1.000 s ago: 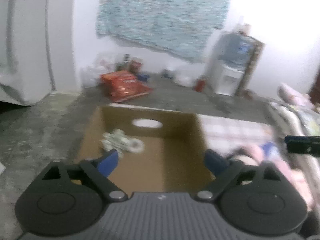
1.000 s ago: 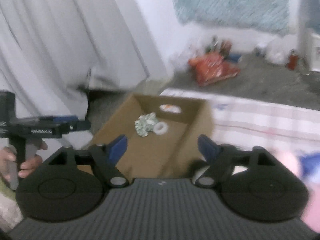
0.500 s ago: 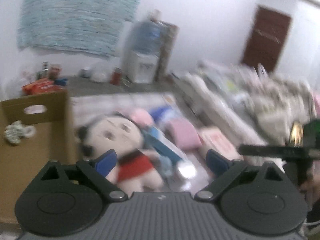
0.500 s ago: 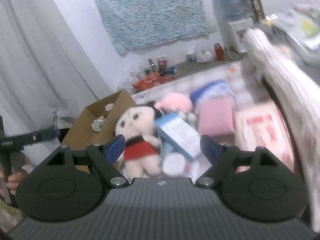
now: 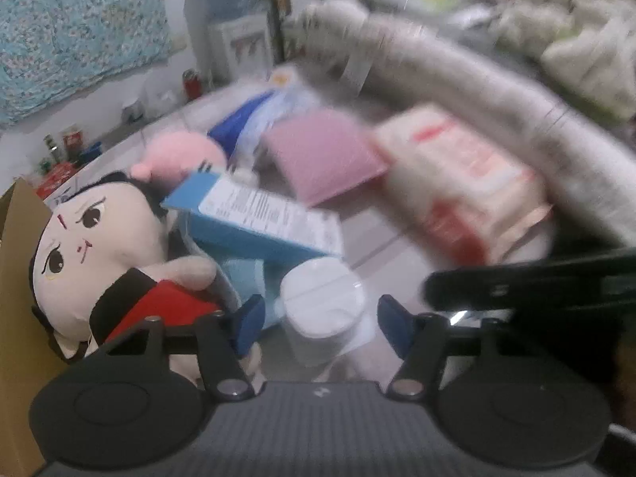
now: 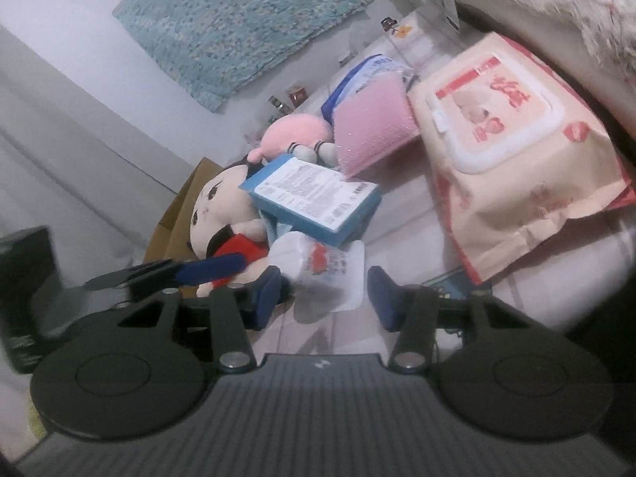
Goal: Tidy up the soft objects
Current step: 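Grasp the white yogurt cup with the left tool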
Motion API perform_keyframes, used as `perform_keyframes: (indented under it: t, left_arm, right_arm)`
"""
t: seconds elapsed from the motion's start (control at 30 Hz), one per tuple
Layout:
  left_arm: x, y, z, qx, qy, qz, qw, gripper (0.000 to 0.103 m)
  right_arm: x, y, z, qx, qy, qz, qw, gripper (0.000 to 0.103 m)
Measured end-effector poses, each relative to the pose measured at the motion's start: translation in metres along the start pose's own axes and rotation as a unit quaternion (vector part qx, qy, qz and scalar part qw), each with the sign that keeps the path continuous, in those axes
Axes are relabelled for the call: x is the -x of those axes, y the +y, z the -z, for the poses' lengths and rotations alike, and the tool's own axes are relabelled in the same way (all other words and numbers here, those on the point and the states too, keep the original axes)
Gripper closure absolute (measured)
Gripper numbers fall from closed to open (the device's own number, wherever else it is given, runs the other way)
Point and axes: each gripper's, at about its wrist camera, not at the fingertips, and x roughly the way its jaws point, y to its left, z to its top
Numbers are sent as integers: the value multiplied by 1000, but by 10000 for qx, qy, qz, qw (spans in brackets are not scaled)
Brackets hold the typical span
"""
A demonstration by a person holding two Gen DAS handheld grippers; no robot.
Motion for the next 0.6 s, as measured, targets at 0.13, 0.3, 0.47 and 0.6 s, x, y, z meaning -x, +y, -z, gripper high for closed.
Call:
perform_keyframes:
  t: [0.13,0.3,0.47,0.6]
  left_arm:
    - [-13,0,-3,122,188,74,9997,54]
    - [-7,10,-3,393,120,272,9988,56]
    - [19,45,-12,1321,13,1151,9845,56]
    - [58,73,-15,1879,-360,1861,9637,56]
  right_arm:
    - [-7,-12,-3,-136,-11,-14,9999,54]
    - [-16,-27,-1,-401,33,-182,9990,54]
    - [-23,-42,7,-1115,10,-758,9909,39]
    - [-29,-51,10,-1907,-238,-1525,9694,21]
